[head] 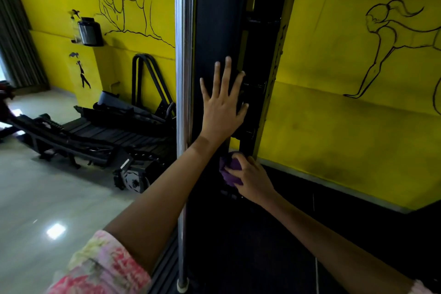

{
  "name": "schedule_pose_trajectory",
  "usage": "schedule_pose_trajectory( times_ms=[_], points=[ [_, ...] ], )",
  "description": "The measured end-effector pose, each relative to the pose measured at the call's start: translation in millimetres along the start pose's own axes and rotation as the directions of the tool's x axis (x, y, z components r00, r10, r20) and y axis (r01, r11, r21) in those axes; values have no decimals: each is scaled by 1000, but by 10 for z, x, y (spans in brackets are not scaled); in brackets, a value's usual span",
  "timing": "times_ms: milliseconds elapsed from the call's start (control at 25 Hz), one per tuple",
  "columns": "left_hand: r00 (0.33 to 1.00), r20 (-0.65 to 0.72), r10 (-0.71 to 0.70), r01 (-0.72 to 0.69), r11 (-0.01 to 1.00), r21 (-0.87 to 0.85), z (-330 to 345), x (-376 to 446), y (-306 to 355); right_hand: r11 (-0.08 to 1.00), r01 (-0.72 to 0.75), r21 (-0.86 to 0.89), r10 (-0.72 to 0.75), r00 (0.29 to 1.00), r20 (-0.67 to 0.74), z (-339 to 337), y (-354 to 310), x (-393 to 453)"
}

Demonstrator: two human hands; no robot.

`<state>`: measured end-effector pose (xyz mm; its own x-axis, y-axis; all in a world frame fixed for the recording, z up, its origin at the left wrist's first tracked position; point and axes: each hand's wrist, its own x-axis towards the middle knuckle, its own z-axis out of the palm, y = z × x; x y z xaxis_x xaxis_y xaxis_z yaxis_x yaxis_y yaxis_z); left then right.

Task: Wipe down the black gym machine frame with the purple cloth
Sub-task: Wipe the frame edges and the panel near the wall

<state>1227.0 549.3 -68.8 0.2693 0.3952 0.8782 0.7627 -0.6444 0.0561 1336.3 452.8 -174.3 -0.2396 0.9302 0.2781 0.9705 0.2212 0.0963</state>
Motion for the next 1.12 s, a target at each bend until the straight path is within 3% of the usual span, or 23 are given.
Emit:
schedule_pose_trajectory(
  times_ms=[160,240,480,640,720,880,1000,1120],
  points=[
    [1000,-8,-17,17,1000,14,49,10,15,996,19,-92,-13,998,57,2,216,-188],
    [999,-4,-36,36,999,14,68,-3,43,999,2,-44,-2,1000,-12,-41,157,-67],
    [1000,9,6,-6,1000,16,51,-145,-44,1000,2,-31,-2,1000,20,29,58,-121],
    [986,164,13,-5,999,-49,189,-720,-67,993,108,-50,-100,985,140,445,-35,-401],
    [972,234,3,19,996,-88,216,-808,-108,996,86,-31,-80,985,151,652,-100,-298],
    [967,251,48,-40,998,-39,203,-793,-161,998,-10,-58,25,964,263,850,-72,-310],
    [968,246,43,-50,998,23,199,-808,-159,998,2,-56,13,961,275,784,-31,-419],
    [962,272,14,-28,998,50,183,-822,-127,999,-47,-20,50,981,187,701,-155,-292]
  ],
)
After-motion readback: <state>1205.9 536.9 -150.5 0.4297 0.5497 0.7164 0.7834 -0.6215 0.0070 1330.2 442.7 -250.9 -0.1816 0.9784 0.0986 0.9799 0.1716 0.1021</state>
